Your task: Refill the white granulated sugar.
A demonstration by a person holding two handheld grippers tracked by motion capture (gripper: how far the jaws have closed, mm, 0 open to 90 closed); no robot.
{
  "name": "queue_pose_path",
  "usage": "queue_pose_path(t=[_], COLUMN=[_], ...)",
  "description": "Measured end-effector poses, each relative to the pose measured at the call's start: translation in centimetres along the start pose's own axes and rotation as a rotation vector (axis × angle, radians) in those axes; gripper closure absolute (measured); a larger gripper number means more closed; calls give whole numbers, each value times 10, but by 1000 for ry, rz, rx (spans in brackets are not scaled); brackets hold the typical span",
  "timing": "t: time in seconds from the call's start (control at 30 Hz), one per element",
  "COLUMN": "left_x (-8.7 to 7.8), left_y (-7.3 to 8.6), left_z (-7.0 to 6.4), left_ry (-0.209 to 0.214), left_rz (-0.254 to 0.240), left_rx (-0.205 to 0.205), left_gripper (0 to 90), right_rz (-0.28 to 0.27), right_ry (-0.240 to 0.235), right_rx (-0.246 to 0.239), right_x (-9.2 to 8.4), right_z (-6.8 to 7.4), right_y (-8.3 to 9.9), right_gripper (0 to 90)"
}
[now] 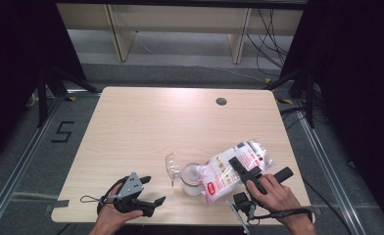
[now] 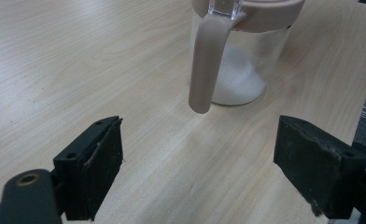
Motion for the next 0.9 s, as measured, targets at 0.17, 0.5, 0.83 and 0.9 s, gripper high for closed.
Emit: queue_pose_path(t=[0.17,0.5,0.83,0.9], left_x=[1,0,0,0], left_y=[0,1,0,0], left_z=[1,0,0,0], left_ry=[-3,4,1,1], left_rz=[8,8,9,8], left_rx=[28,2,2,2], left_gripper=[153,153,153,153], right_rz=[7,-3,14,-4], right_ry=[-3,-2,-8,1], right_rx=[14,0,10,1], right_x=[-1,0,-1,-1], right_z=[1,1,1,-1], right_y=[0,-2,-1,-1], right_gripper=[694,695,696,696])
Point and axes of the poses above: each handheld gripper's, and its own axes: x roughly forward along the jaws, y roughly out of its underside, z roughly to its left, the point moved 6 cm from there along x, roughly forward along the jaws, and after that the axes turned 3 degrees about z, right-handed, at the moved point
